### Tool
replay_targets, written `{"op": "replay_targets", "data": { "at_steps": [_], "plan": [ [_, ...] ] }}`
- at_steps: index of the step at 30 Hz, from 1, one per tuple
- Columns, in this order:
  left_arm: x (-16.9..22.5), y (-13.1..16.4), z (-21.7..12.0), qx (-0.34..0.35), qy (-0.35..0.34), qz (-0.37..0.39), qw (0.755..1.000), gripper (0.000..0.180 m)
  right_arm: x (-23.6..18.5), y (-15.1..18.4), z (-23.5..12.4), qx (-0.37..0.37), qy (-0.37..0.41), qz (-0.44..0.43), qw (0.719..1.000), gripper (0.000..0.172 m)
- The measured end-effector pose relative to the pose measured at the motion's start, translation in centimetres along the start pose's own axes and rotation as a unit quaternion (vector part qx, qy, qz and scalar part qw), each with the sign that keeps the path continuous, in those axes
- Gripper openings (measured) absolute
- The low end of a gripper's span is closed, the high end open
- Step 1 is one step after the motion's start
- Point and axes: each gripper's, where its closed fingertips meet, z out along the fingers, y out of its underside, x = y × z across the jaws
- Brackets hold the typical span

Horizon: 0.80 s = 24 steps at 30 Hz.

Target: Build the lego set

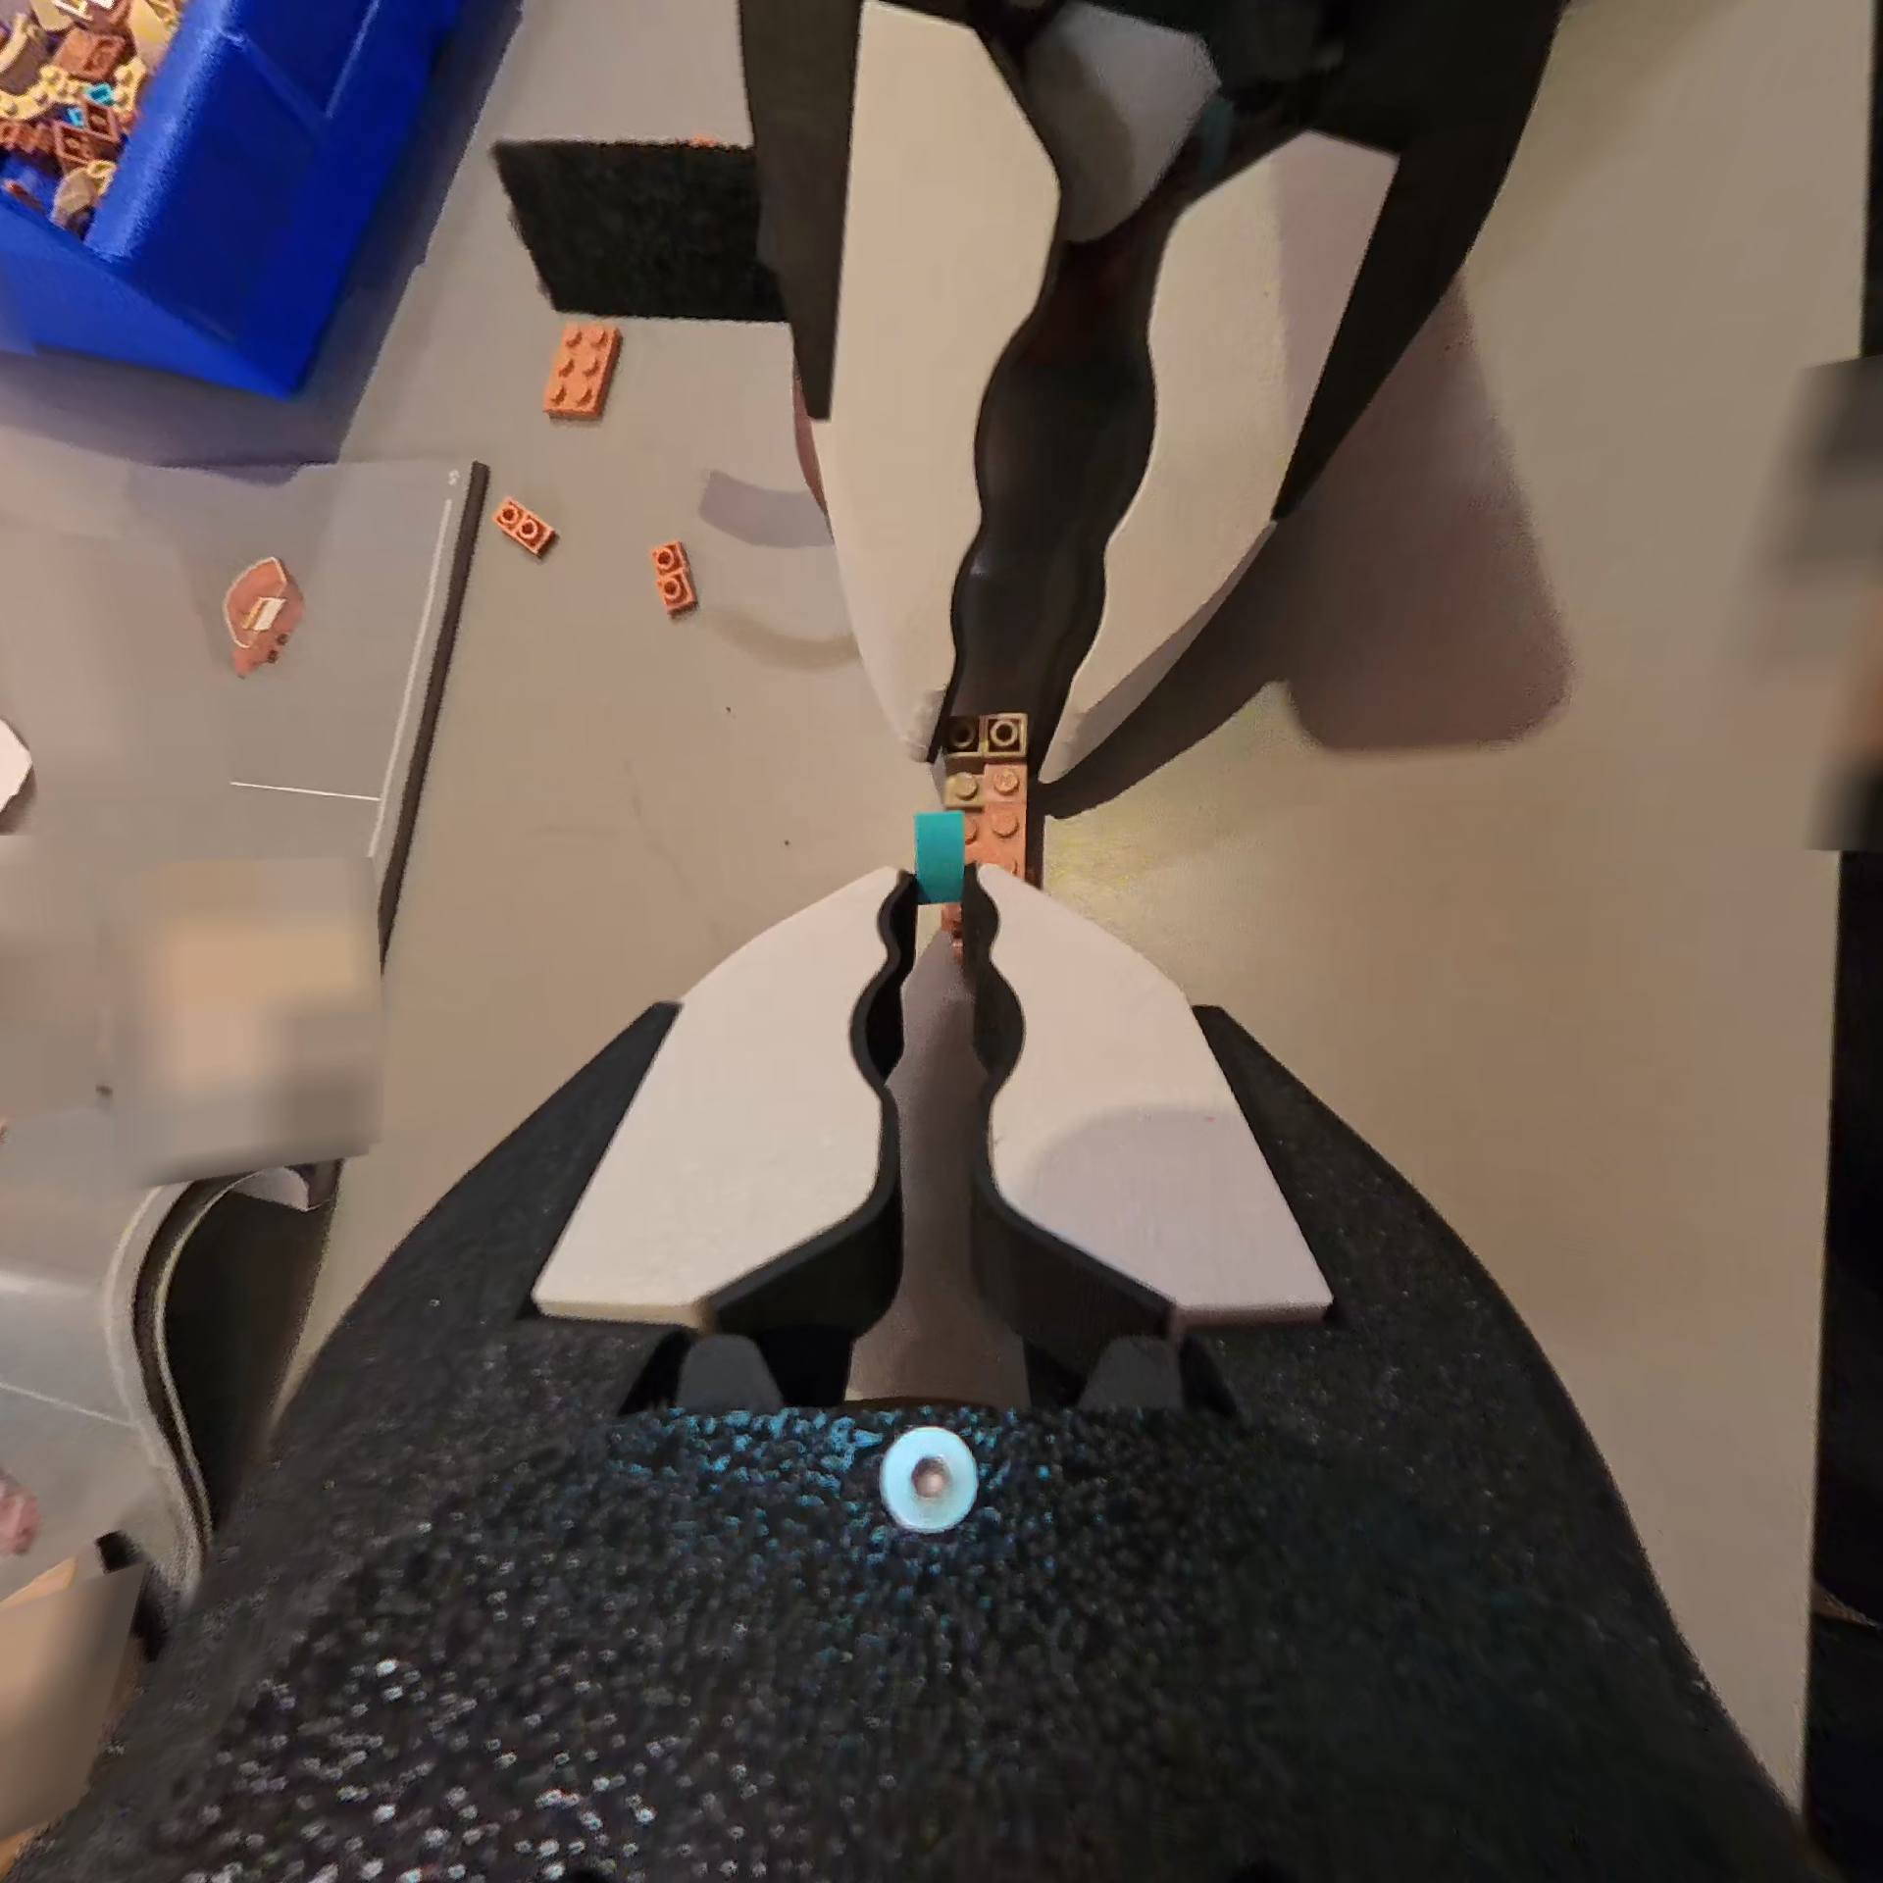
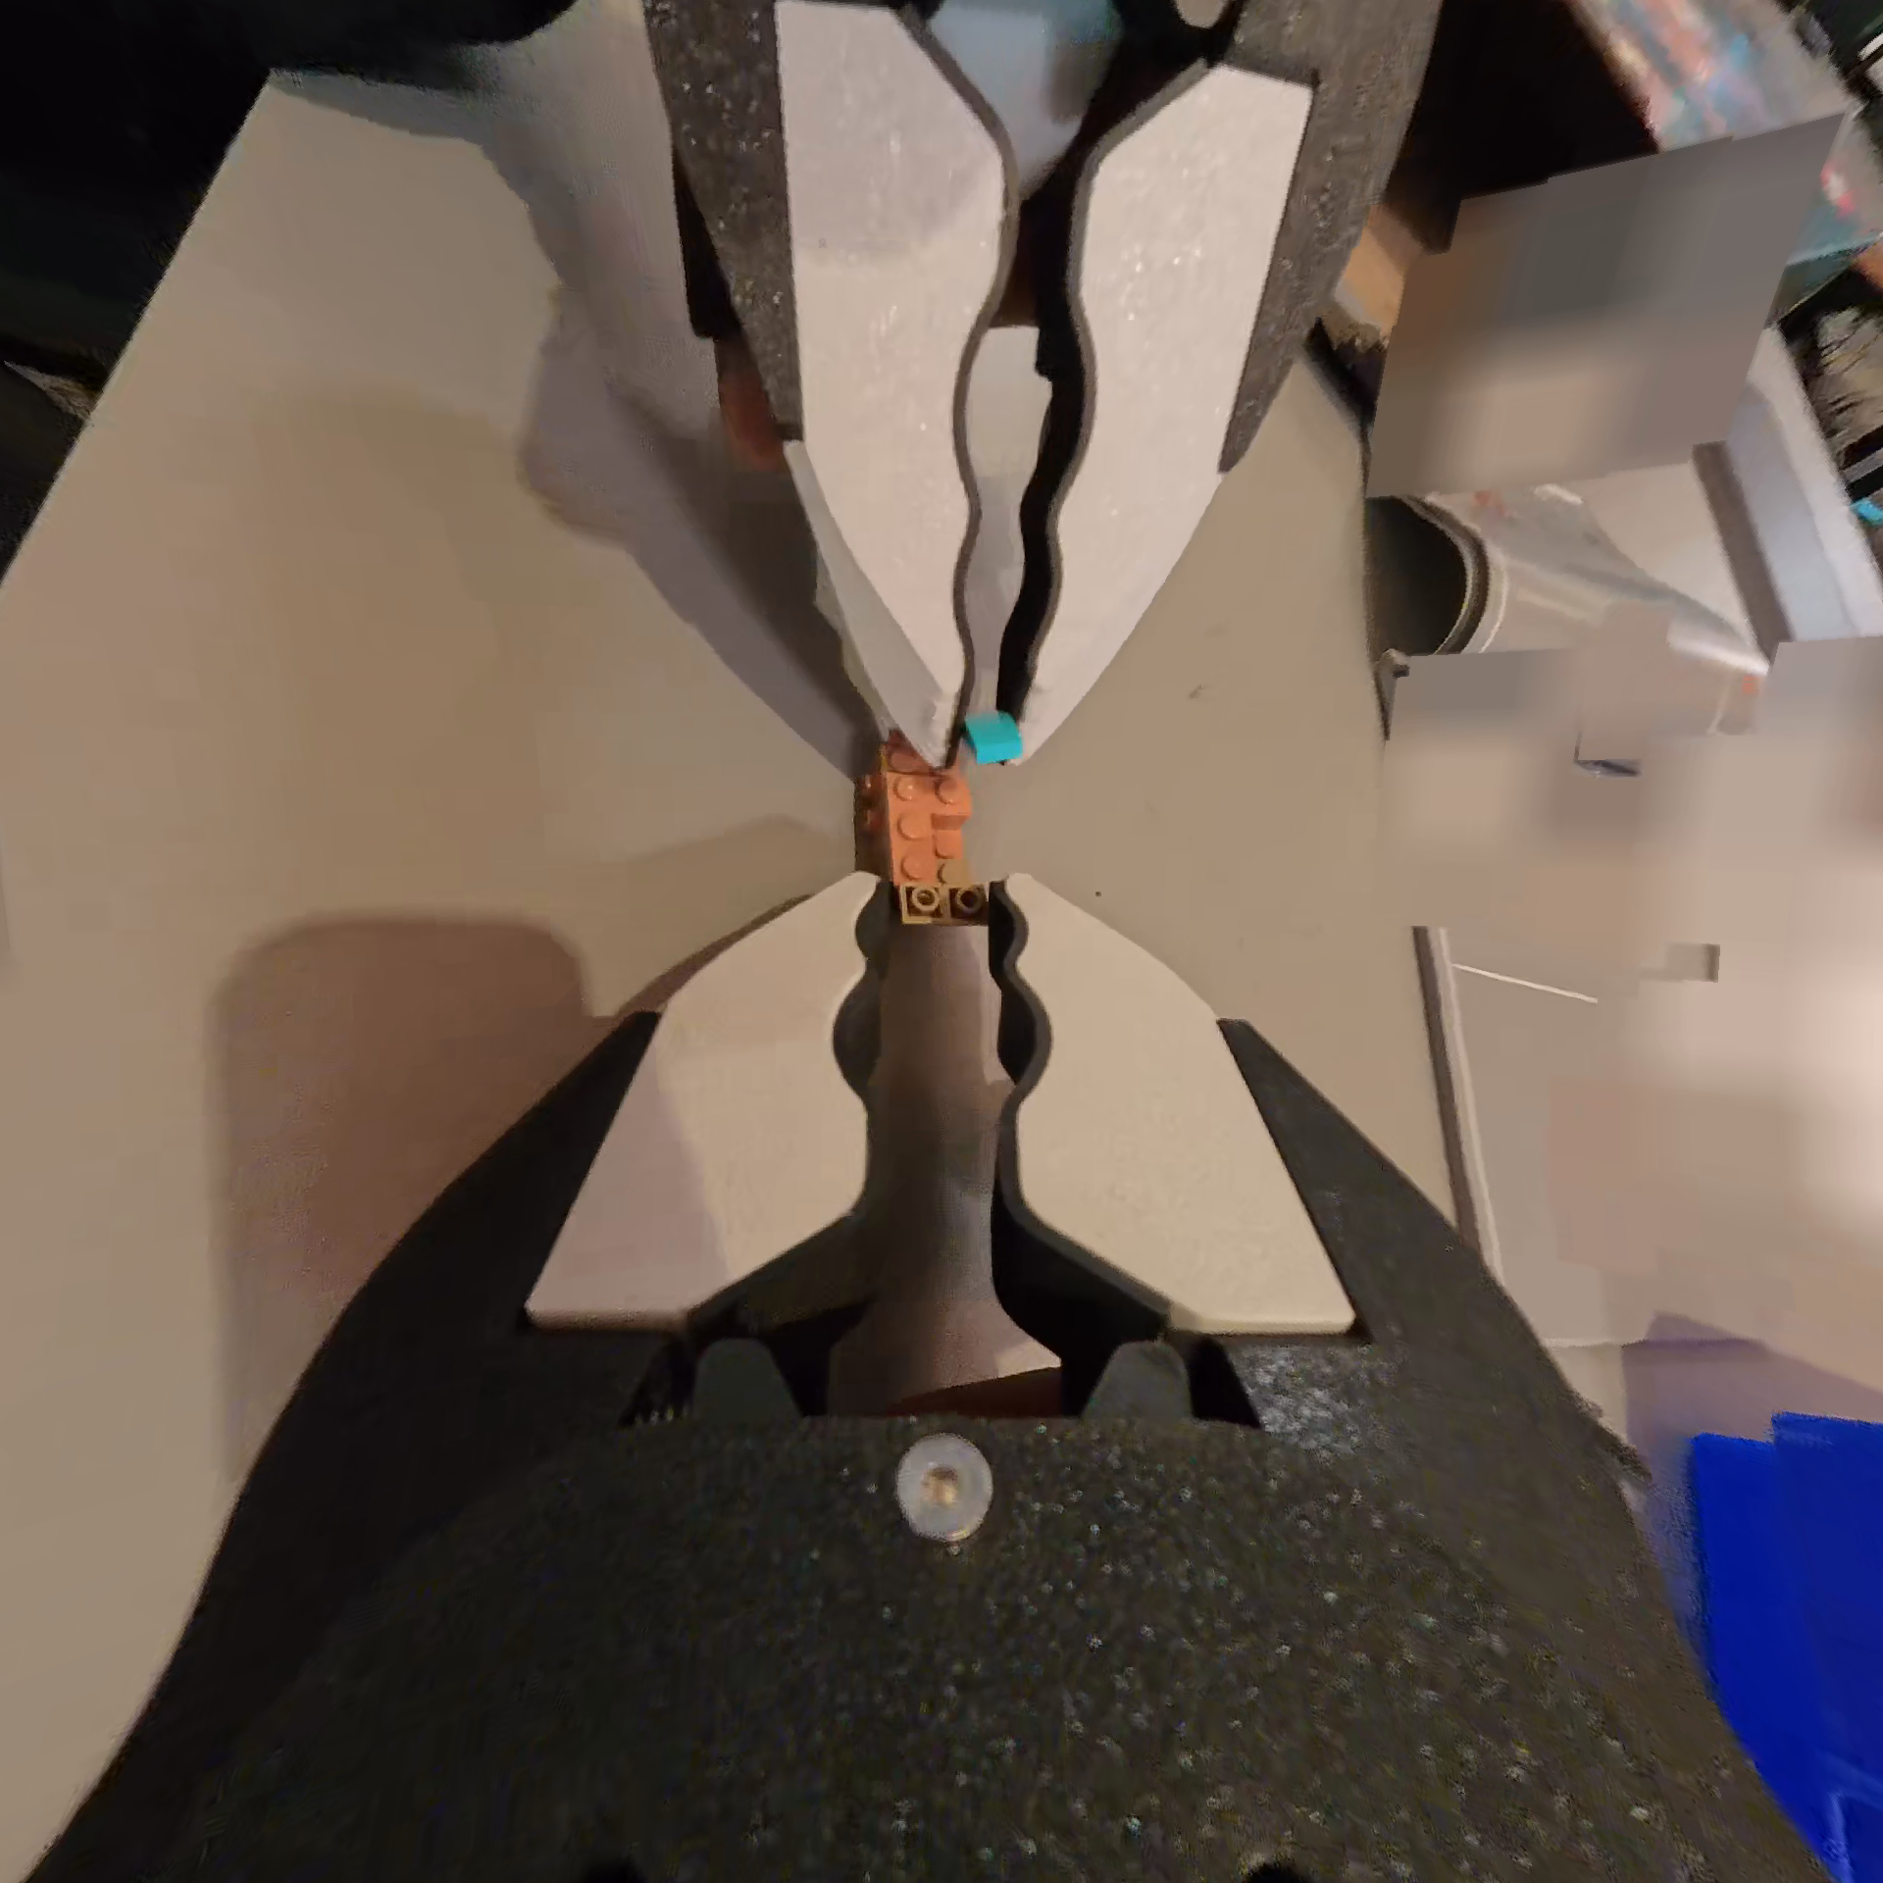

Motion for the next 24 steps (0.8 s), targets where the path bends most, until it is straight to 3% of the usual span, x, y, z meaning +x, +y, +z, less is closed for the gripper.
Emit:
{"op": "replay_targets", "data": {
  "at_steps": [11, 24],
  "plan": [
    [1.2, -0.3, -0.2, -0.1, 0.021, 0.029, 0.994, 0.008, -0.5, -0.9, -0.1, 0.011, 0.074, -0.143, 0.987, 0.018],
    [1.0, 0.0, -0.1, -0.186, 0.02, 0.074, 0.98, 0.008, -0.4, -1.0, -0.1, 0.023, 0.074, -0.122, 0.989, 0.017]
  ]
}}
